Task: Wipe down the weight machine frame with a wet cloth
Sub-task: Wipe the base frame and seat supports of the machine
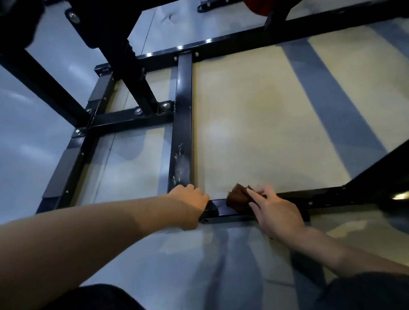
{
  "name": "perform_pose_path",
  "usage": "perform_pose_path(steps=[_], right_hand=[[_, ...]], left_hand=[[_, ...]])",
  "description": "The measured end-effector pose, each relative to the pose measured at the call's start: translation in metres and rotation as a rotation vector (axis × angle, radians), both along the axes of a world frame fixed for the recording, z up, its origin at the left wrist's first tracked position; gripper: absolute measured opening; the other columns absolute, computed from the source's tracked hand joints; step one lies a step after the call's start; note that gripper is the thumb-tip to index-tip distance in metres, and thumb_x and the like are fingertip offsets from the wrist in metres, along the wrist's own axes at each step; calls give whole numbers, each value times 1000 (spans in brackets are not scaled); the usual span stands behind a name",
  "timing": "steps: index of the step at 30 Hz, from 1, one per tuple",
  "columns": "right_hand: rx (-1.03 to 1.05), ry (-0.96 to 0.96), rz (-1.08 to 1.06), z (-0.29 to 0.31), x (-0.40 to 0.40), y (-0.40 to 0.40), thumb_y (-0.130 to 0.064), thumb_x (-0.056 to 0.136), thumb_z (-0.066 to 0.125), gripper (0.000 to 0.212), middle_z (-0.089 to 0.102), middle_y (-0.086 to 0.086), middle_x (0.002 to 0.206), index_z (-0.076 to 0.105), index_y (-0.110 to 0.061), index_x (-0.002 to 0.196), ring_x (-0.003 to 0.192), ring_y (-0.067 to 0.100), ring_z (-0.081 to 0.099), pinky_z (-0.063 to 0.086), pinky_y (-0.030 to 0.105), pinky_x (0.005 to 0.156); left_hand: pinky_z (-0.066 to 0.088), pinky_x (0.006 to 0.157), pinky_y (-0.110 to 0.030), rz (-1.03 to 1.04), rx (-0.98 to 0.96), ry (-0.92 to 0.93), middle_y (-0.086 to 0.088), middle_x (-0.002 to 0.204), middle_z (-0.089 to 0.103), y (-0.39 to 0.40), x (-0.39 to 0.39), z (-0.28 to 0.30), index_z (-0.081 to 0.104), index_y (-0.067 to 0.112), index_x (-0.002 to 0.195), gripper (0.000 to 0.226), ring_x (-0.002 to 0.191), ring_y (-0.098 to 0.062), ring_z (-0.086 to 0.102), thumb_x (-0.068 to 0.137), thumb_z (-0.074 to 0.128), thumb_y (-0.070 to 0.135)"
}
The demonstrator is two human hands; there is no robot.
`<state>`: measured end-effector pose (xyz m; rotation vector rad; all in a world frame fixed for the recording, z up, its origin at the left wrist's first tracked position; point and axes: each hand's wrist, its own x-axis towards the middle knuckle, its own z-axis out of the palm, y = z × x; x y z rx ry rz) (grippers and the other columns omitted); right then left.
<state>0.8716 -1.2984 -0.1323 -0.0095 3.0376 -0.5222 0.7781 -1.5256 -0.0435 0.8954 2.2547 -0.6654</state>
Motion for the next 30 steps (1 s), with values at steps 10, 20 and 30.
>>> perform_pose_path(steps=[10, 20, 30], right_hand=[[-53, 59, -628, -10, 51, 86, -38, 106, 43, 47, 44, 5, 133, 54, -22, 148, 95, 39, 63, 53, 48, 81], [-17, -162, -85, 6, 9, -69, -50, 108, 35, 53, 32, -3, 146, 30, -33, 159, 103, 28, 64, 45, 37, 76], [91, -29, -486, 3, 16, 89, -44, 106, 43, 42, 52, 1, 124, 59, -30, 142, 98, 29, 66, 53, 39, 77]], left_hand=[[51, 78, -38, 145, 172, -99, -3, 116, 62, -2, -25, -55, 53, 21, 116, 54, 102, -26, 61, 83, 71, 60], [58, 83, -44, 178, 215, -114, -1, 112, 62, -11, -23, -59, 53, 26, 121, 50, 99, -23, 63, 81, 73, 47], [53, 75, -36, 175, 225, -38, 0, 108, 64, -4, -17, -59, 54, 23, 116, 36, 95, -21, 62, 90, 70, 42]])
